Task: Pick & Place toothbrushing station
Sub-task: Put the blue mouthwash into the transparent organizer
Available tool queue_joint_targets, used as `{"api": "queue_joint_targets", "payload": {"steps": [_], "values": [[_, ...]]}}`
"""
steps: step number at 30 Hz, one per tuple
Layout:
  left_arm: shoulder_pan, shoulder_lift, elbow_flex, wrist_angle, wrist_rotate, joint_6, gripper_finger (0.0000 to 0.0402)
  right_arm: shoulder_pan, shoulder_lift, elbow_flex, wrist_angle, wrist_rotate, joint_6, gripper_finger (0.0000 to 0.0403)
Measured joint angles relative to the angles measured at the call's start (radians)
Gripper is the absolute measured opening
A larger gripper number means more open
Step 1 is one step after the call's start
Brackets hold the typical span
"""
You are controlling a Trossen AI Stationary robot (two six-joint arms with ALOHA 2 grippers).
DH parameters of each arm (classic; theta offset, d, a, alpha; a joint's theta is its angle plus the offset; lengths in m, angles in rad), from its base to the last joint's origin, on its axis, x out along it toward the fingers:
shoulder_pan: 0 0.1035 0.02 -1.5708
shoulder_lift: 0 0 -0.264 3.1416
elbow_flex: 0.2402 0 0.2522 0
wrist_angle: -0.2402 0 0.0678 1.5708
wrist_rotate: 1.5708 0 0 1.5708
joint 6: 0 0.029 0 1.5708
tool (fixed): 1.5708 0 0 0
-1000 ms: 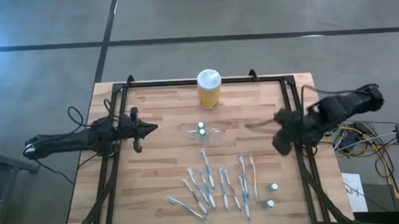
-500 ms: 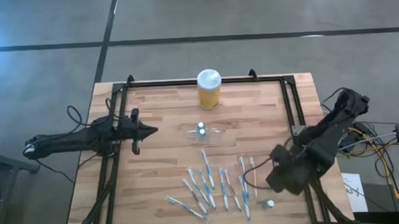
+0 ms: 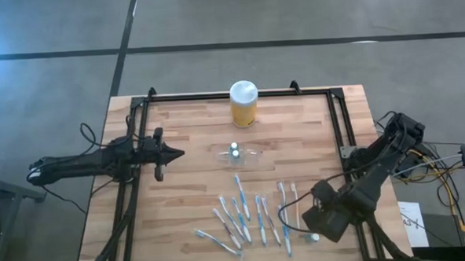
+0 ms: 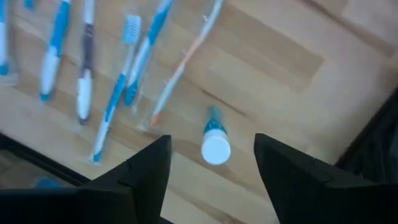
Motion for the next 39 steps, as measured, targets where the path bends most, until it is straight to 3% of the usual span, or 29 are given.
{"api": "queue_joint_targets", "payload": {"steps": [6, 39], "values": [[0.000, 0.000, 0.000, 0.000, -0.001, 0.000, 0.0012, 0.001, 0.041, 0.000, 0.005, -0.086, 0.006, 0.0233], [0.000, 0.000, 0.000, -0.009, -0.001, -0.007, 0.0012, -0.007, 0.104, -0.024, 0.059, -0.116, 0.006, 0.0224]]}}
